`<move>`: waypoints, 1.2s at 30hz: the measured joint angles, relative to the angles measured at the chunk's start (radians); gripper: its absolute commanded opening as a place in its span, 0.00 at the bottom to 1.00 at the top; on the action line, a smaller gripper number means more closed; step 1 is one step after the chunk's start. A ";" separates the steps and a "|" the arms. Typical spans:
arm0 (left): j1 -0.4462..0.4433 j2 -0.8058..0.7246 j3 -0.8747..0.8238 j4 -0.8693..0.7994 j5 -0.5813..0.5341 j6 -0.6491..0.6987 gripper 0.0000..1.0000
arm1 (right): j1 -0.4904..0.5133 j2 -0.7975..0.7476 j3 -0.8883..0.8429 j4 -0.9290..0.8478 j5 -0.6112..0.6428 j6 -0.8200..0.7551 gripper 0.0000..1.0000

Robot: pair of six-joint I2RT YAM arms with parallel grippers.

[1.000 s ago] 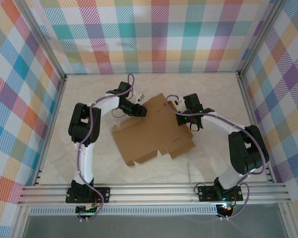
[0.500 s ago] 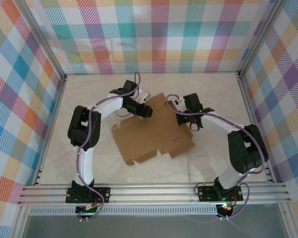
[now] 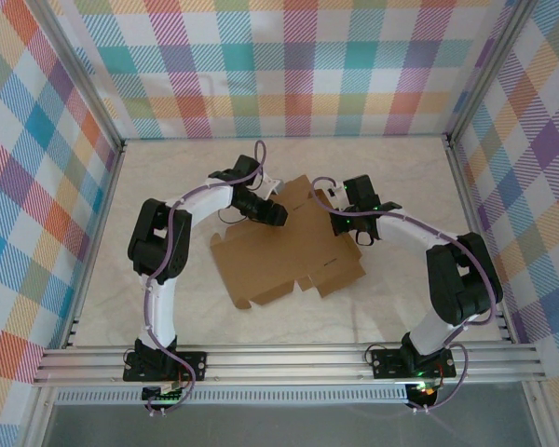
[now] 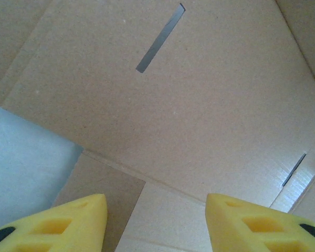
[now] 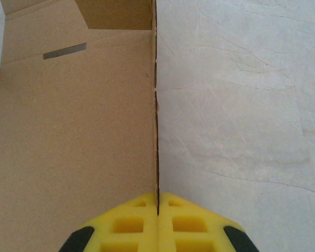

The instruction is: Fold the paper box

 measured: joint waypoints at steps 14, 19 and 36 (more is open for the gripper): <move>-0.020 0.061 -0.005 0.009 -0.050 -0.022 0.53 | 0.000 0.009 0.005 -0.002 0.000 0.003 0.00; -0.025 0.060 -0.005 0.027 -0.051 -0.039 0.55 | 0.000 0.013 0.006 -0.009 0.006 0.003 0.00; 0.079 -0.179 -0.051 0.223 -0.045 -0.190 0.85 | 0.002 0.012 0.029 -0.035 0.032 -0.013 0.00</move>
